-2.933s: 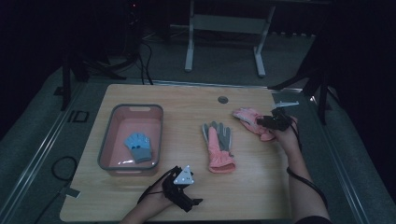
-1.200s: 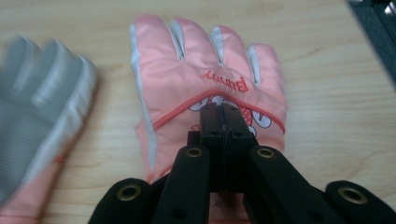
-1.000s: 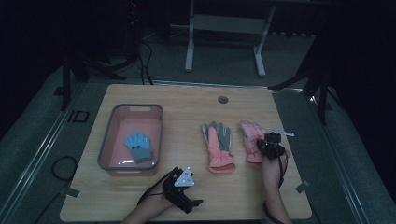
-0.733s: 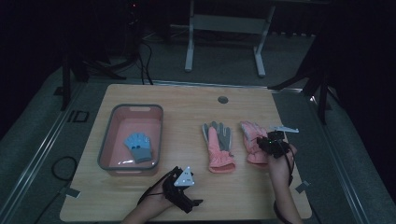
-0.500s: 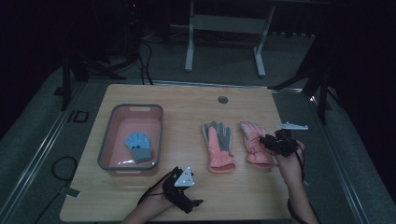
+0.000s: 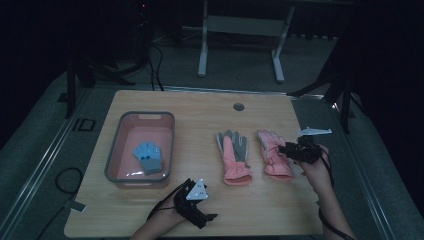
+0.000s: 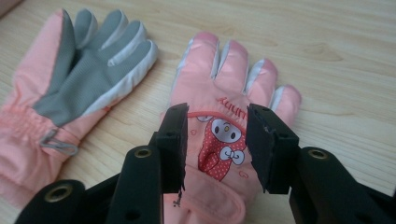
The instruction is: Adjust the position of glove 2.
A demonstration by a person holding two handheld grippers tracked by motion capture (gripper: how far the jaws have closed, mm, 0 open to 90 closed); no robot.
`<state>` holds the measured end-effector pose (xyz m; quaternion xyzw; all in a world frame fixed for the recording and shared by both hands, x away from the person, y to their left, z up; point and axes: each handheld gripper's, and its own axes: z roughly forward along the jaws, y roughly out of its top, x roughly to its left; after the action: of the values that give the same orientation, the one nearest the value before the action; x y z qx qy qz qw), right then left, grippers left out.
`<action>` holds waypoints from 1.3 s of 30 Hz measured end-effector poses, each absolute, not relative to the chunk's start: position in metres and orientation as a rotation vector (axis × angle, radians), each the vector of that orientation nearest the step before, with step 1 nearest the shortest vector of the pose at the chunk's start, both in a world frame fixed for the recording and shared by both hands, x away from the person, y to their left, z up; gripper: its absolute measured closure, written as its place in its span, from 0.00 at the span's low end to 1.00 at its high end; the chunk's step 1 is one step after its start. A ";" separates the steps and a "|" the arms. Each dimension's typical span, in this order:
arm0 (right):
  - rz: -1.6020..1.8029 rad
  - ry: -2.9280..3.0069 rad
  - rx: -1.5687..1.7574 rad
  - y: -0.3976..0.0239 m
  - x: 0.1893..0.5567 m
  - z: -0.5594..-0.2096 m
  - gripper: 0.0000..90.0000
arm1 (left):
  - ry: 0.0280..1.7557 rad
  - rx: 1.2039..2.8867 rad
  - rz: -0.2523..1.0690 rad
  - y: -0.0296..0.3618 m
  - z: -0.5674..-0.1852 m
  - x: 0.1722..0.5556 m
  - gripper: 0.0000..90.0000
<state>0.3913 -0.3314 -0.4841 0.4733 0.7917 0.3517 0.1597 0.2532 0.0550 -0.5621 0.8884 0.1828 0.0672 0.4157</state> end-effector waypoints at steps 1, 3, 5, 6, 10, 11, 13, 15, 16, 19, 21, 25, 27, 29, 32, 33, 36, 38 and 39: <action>1.001 2.266 1.346 -0.331 0.394 -0.487 0.64 | 0.459 2.232 0.169 0.055 -0.562 0.253 0.02; 0.993 2.274 1.349 -0.330 0.397 -0.493 0.64 | 0.459 2.231 0.170 0.055 -0.562 0.253 0.02; 0.987 2.280 1.348 -0.329 0.400 -0.501 0.64 | 0.455 2.235 0.170 0.055 -0.562 0.253 0.02; 0.983 2.292 1.344 -0.329 0.402 -0.505 0.65 | 0.456 2.233 0.169 0.055 -0.562 0.253 0.02; 0.947 2.311 1.367 -0.327 0.406 -0.523 0.65 | 0.456 2.232 0.167 0.055 -0.562 0.253 0.02; 0.966 2.310 1.379 -0.328 0.406 -0.526 0.68 | 0.456 2.231 0.167 0.055 -0.562 0.253 0.02; 0.975 2.321 1.336 -0.326 0.404 -0.530 0.72 | 0.453 2.233 0.170 0.055 -0.562 0.253 0.02; 0.977 2.323 1.330 -0.324 0.403 -0.532 0.78 | 0.452 2.234 0.170 0.055 -0.562 0.253 0.02; 0.978 2.325 1.328 -0.324 0.402 -0.532 0.80 | 0.451 2.235 0.171 0.055 -0.562 0.253 0.02; 0.985 2.316 1.344 -0.323 0.401 -0.534 0.88 | 0.450 2.237 0.172 0.055 -0.562 0.253 0.02; 0.979 2.287 1.351 -0.322 0.398 -0.534 0.95 | 0.450 2.238 0.173 0.055 -0.562 0.253 0.02; 0.982 2.219 1.384 -0.319 0.391 -0.531 0.99 | 0.450 2.240 0.174 0.054 -0.562 0.253 0.02; 0.985 2.175 1.420 -0.318 0.388 -0.525 0.99 | 0.450 2.238 0.172 0.055 -0.562 0.253 0.02; 0.967 2.151 1.411 -0.315 0.384 -0.516 0.99 | 0.451 2.236 0.171 0.055 -0.562 0.253 0.02; 0.975 2.114 1.420 -0.311 0.379 -0.501 0.99 | 0.451 2.237 0.172 0.055 -0.562 0.253 0.02; 0.973 2.095 1.418 -0.309 0.377 -0.495 0.99 | 0.450 2.239 0.173 0.055 -0.562 0.253 0.02; 0.984 2.038 1.423 -0.303 0.370 -0.475 0.99 | 0.449 2.241 0.174 0.055 -0.562 0.253 0.02; 0.993 2.010 1.426 -0.298 0.366 -0.464 0.99 | 0.450 2.240 0.173 0.055 -0.562 0.253 0.02; 1.002 1.996 1.424 -0.294 0.363 -0.456 0.99 | 0.453 2.236 0.172 0.055 -0.562 0.253 0.02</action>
<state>0.3635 -0.2941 -0.4557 0.5213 0.7307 0.3670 0.2440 0.2534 0.0547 -0.5623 0.8895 0.1801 0.0683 0.4143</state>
